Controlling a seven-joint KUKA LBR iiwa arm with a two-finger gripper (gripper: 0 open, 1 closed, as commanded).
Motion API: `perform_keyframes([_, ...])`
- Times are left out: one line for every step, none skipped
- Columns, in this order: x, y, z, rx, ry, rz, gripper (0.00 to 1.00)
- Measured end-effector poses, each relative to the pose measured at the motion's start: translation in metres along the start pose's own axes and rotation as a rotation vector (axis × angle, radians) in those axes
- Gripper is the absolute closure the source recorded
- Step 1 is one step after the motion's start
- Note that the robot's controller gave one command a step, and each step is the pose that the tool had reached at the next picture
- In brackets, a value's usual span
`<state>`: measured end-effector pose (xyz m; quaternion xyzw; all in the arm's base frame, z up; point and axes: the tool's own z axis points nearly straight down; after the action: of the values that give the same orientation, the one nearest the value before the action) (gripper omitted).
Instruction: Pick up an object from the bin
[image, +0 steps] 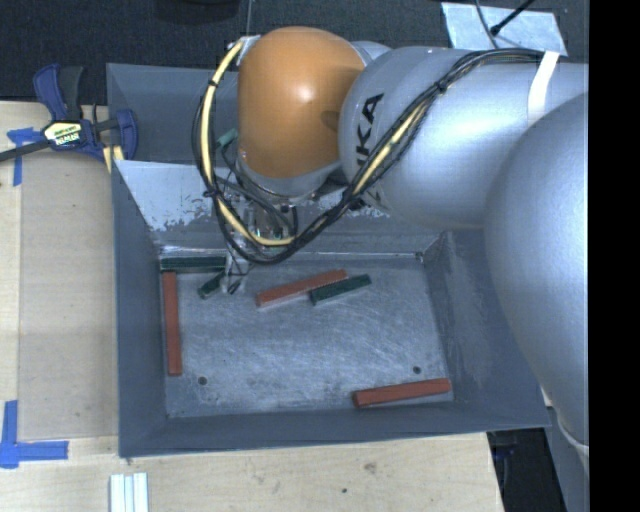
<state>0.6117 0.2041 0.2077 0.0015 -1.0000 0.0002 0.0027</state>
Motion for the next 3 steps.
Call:
perform_keyframes([-0.015, 0.019, 0.143, 0.000, 0.000, 0.032, 0.00])
perform_keyframes([-0.006, -0.036, 0.105, 0.001, -0.008, 0.013, 0.00])
perform_keyframes([-0.006, -0.144, 0.099, 0.004, -0.005, -0.181, 0.00])
